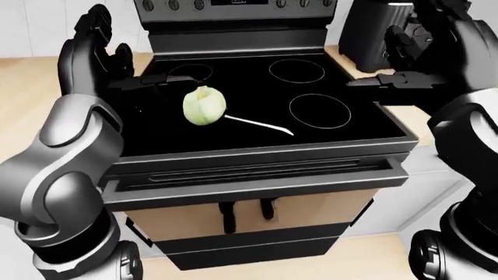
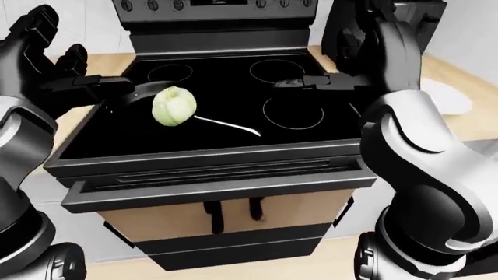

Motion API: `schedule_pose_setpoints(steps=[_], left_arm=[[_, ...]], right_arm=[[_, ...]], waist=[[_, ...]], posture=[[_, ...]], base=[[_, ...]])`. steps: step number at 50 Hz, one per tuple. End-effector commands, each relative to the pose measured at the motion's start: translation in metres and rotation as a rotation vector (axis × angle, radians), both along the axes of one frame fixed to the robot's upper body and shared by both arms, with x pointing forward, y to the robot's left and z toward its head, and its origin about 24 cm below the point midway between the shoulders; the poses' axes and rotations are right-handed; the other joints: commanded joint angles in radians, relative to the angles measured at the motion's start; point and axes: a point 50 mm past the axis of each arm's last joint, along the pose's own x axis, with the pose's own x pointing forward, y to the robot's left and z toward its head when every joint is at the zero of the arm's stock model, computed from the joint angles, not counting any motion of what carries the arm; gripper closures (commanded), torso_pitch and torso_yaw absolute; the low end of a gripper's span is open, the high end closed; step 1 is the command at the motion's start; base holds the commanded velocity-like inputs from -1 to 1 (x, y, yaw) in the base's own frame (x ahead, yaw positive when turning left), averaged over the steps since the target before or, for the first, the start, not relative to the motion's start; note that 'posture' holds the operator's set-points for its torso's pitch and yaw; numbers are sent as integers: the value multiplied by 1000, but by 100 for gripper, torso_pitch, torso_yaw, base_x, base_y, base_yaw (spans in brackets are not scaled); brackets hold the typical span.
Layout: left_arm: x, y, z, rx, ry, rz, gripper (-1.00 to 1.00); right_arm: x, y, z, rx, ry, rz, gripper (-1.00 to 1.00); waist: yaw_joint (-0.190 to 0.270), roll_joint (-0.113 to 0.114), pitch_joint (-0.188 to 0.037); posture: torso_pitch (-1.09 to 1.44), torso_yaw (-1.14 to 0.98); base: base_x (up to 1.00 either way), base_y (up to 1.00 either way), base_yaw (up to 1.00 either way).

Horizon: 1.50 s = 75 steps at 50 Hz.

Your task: Pick the squash from the pan and place it on the plate.

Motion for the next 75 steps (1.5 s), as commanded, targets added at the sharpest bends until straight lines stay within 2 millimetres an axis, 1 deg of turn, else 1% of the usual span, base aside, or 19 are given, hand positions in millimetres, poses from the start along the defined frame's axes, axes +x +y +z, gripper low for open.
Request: schedule_pose_setpoints(steps=[1,3,8,10,11,17,19,21,22,25,37,38,52,60,65,67,68,70,75], left_arm=[[-5,-2,15,6,-76,-6,-100],[-5,-2,15,6,-76,-6,-100],[-4,-2,14,7,-75,-5,-100],[-5,-2,14,7,-76,-5,-100],[-5,-2,14,7,-76,-5,-100],[-5,-2,14,6,-76,-5,-100],[-5,-2,14,7,-76,-6,-100],[-5,-2,14,7,-76,-7,-100],[-5,-2,14,7,-76,-7,-100],[-4,-2,14,7,-76,-7,-100],[-3,-3,14,11,-74,-13,-100],[-3,-4,14,12,-73,-13,-100],[-4,-4,14,12,-74,-14,-100],[-4,-3,14,11,-75,-13,-100],[-3,-3,14,12,-74,-13,-100],[-3,-3,13,12,-74,-13,-100],[-2,-3,13,12,-74,-13,-100],[-3,-3,14,12,-74,-13,-100],[-3,-3,13,12,-73,-13,-100]], right_arm=[[-6,-3,14,7,-80,-15,-100],[-6,-3,15,6,-80,-16,-100],[-7,-3,15,5,-80,-17,-100],[-6,-3,14,3,-80,-17,-100],[-6,-4,14,3,-80,-18,-100],[-6,-4,15,-5,-79,-29,-100],[-6,-4,14,-6,-78,-34,-100],[-6,-5,15,-4,-79,-36,-100],[-6,-5,15,-4,-80,-37,-100],[-6,-5,15,-3,-82,-37,-100],[-6,-5,16,4,-89,-32,-100],[-7,-5,18,8,-94,-30,-100],[-7,-4,18,7,-94,-26,-100],[-7,-4,18,7,-94,-25,-100],[-8,-4,18,8,-94,-25,-100],[-7,-4,18,8,-95,-25,-100],[-8,-4,18,8,-95,-25,-100],[-8,-5,18,9,-95,-25,-100],[-7,-4,17,7,-92,-26,-100]], waist=[[-8,17,-29],[4,-7,-37],[9,-68,-19],[13,-111,-14],[14,-146,-24],[8,-111,-13],[1,-85,-6],[-7,-32,-12],[-7,-62,-5],[-4,-58,-21],[2,-65,-21],[1,-60,-43],[-5,-40,-17],[2,-21,-24],[6,-78,-13],[5,-138,-30],[-4,-100,-23],[0,-112,-25],[3,-77,-17]], posture=[[0,0],[0,0],[0,0],[0,0],[0,0],[0,0],[0,0],[0,0],[0,0],[0,0],[0,0],[0,0],[0,0],[0,0],[0,0],[0,0],[0,0],[0,0],[0,0]], base=[[15,0,12],[15,0,31],[15,0,45],[14,0,48],[14,0,47],[8,0,22],[0,0,0],[0,0,0],[0,0,0],[0,0,0],[0,0,0],[5,0,0],[6,0,0],[6,0,0],[7,0,0],[7,0,0],[7,0,0],[7,0,0],[6,0,0]])
